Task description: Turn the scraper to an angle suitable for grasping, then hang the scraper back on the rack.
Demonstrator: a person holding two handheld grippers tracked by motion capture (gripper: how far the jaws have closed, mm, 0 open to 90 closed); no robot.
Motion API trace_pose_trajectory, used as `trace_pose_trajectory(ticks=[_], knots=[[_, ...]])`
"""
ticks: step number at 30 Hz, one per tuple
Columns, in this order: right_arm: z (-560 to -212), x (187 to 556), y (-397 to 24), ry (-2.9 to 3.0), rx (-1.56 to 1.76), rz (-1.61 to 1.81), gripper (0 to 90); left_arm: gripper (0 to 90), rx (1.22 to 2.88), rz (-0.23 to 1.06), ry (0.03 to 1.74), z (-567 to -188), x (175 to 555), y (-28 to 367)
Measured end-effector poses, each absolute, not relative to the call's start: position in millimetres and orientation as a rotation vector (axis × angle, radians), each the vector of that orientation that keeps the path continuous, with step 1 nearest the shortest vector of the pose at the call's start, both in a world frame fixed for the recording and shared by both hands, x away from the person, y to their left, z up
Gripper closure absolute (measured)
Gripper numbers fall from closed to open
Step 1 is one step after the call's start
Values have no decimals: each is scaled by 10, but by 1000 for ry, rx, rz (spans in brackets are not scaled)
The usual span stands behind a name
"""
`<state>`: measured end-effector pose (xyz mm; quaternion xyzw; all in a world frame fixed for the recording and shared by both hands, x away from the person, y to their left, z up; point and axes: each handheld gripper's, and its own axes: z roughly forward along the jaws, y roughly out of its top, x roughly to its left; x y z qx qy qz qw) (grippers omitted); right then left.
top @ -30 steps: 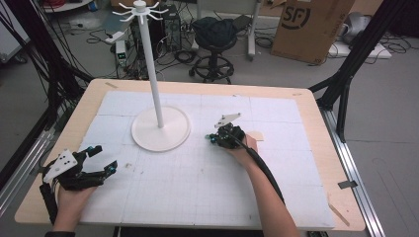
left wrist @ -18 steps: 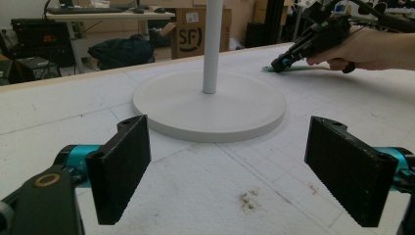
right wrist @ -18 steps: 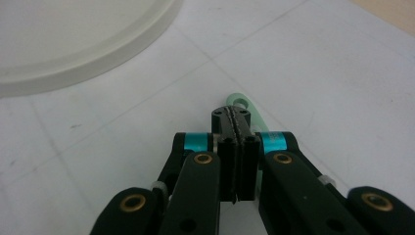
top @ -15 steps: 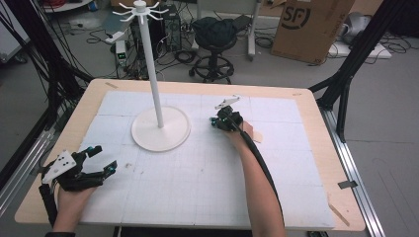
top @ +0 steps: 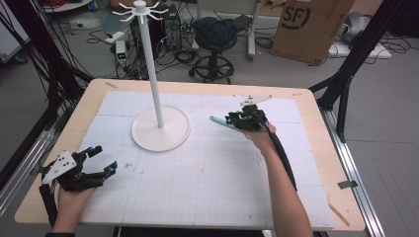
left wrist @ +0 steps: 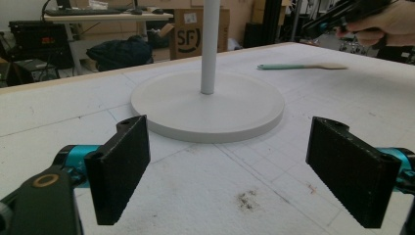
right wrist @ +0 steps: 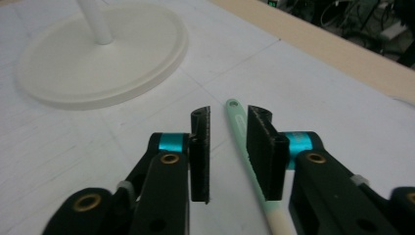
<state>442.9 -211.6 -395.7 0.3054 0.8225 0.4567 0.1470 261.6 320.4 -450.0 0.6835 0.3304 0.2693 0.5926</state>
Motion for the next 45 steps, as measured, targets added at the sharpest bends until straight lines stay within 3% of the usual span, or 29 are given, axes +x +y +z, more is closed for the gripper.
trace_pose_trajectory(ticks=[6, 9, 18, 23, 33, 45], knots=[[-3877, 4048, -2584, 2261, 882, 1390, 490, 160, 1577, 620, 782, -4501, 2621, 3214], [-3910, 3796, -2810, 2198, 894, 1436, 465, 160, 1574, 619, 790, -4501, 2624, 3218], [-4208, 3051, -3243, 2035, 962, 1489, 275, 161, 1573, 617, 788, -4502, 2625, 3217], [-4375, 2872, -3413, 1976, 1007, 1510, 185, 161, 1575, 615, 792, -4501, 2629, 3215], [-4352, 2860, -3580, 1914, 1043, 1548, 153, 162, 1575, 612, 795, -4501, 2632, 3215], [-4154, 3311, -3425, 2053, 913, 1510, 154, 162, 1592, 626, 787, -4498, 2627, 3197]])
